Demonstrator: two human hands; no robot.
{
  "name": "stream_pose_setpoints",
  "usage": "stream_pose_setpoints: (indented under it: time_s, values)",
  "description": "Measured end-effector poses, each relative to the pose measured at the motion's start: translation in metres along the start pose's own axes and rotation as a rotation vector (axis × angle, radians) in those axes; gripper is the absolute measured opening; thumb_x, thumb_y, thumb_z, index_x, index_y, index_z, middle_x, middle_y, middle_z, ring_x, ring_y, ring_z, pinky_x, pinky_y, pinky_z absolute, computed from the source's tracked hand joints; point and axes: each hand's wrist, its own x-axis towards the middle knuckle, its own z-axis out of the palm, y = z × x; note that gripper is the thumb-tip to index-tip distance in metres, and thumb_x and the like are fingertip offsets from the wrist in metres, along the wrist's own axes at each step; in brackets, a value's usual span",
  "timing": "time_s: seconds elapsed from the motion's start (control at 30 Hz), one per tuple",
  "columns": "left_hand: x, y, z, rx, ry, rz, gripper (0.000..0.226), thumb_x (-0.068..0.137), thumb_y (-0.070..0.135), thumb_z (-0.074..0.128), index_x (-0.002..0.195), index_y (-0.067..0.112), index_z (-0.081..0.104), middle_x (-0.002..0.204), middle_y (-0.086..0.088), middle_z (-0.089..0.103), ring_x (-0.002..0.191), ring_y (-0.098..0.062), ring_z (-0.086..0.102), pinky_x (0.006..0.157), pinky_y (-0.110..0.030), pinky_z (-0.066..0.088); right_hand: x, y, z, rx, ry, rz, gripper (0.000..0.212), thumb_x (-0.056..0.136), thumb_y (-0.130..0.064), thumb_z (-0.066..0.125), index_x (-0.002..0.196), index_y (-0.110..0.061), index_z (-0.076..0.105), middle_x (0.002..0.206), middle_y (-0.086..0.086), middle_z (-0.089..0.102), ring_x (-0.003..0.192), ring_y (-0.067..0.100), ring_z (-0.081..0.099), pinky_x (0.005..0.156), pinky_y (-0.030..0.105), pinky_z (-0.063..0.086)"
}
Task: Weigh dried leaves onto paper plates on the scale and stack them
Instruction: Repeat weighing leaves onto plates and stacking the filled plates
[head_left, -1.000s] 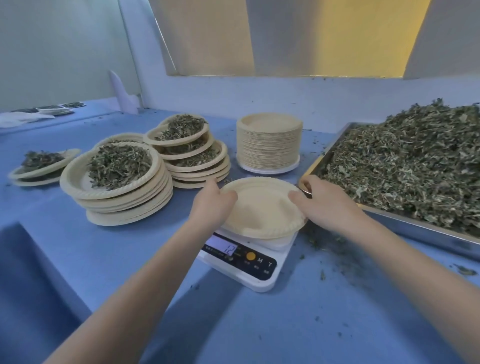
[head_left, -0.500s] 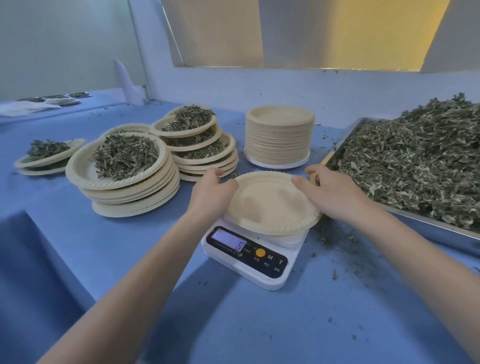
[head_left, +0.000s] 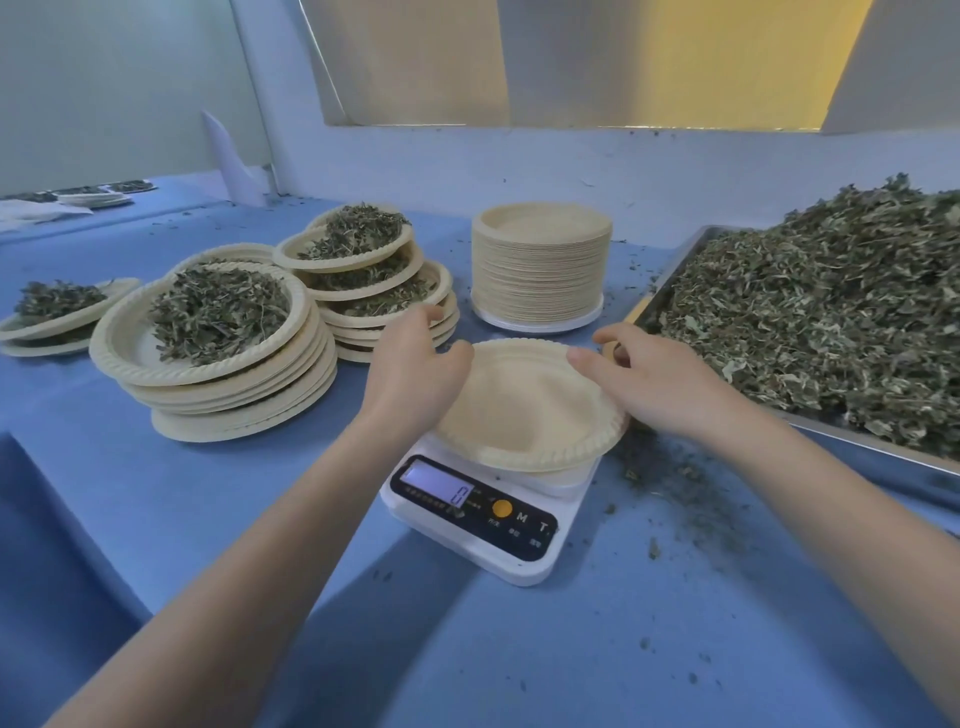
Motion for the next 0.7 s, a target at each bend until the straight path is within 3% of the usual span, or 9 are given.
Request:
stream_pose_setpoints:
  time_s: [0.1, 0.23, 0.33, 0.47, 0.6, 0.7]
  values:
    - [0.009, 0.027, 0.011, 0.134, -0.028, 0.194, 0.041, 0.087, 0.019, 0.054, 0.128, 0.018, 0.052, 0.131, 0.000, 0.052, 0.120, -0.016, 0.046, 0.084, -0.020, 0.028, 0.000, 0.001, -0.009, 0.023, 0.002, 0.006, 0.067, 0.084, -0.068, 0.038, 0.135, -0.025, 0.043, 0.090, -0.014, 0.054, 0.081, 0.007, 0.045, 0.069, 0.027, 0.033]
    - [0.020, 0.076, 0.055, 0.195, -0.325, 0.343, 0.034, 0.090, 0.021, 0.054, 0.124, 0.017, 0.057, 0.130, 0.000, 0.055, 0.118, -0.016, 0.049, 0.080, -0.018, 0.031, 0.000, 0.011, -0.033, 0.003, 0.085, 0.006, 0.056, 0.086, -0.058, 0.046, 0.131, -0.025, 0.048, 0.090, -0.012, 0.053, 0.091, 0.014, 0.051, 0.069, 0.027, 0.033]
    - [0.029, 0.103, 0.097, 0.371, -0.541, 0.432, 0.035, 0.091, 0.017, 0.052, 0.126, 0.015, 0.053, 0.122, -0.006, 0.059, 0.110, -0.022, 0.053, 0.079, -0.025, 0.037, 0.001, 0.038, -0.059, -0.120, 0.083, 0.074, 0.052, 0.087, -0.049, 0.052, 0.131, -0.022, 0.047, 0.106, 0.001, 0.061, 0.087, 0.019, 0.057, 0.068, 0.028, 0.038]
    - [0.041, 0.121, 0.141, 0.541, -0.778, 0.399, 0.038, 0.087, 0.019, 0.061, 0.120, 0.010, 0.046, 0.095, -0.007, 0.057, 0.079, -0.018, 0.049, 0.065, -0.029, 0.039, 0.005, 0.081, -0.087, -0.403, -0.053, 0.242, 0.069, 0.078, -0.054, 0.064, 0.131, -0.014, 0.044, 0.109, 0.009, 0.057, 0.088, 0.024, 0.051, 0.076, 0.033, 0.047]
    - [0.055, 0.127, 0.169, 0.571, -0.864, 0.247, 0.070, 0.075, 0.024, 0.076, 0.132, 0.002, 0.042, 0.098, -0.012, 0.065, 0.069, -0.022, 0.060, 0.062, -0.030, 0.050, 0.014, 0.113, -0.100, -0.587, -0.240, 0.425, 0.098, 0.059, -0.070, 0.071, 0.135, -0.017, 0.038, 0.130, 0.016, 0.040, 0.106, 0.032, 0.053, 0.086, 0.038, 0.049]
    - [0.060, 0.132, 0.184, 0.415, -0.951, 0.123, 0.082, 0.071, 0.013, 0.080, 0.137, 0.003, 0.033, 0.103, -0.012, 0.058, 0.065, -0.022, 0.065, 0.057, -0.028, 0.056, 0.021, 0.117, -0.097, -0.504, -0.306, 0.416, 0.080, 0.062, -0.063, 0.074, 0.121, -0.012, 0.054, 0.115, 0.013, 0.057, 0.089, 0.026, 0.061, 0.072, 0.029, 0.052]
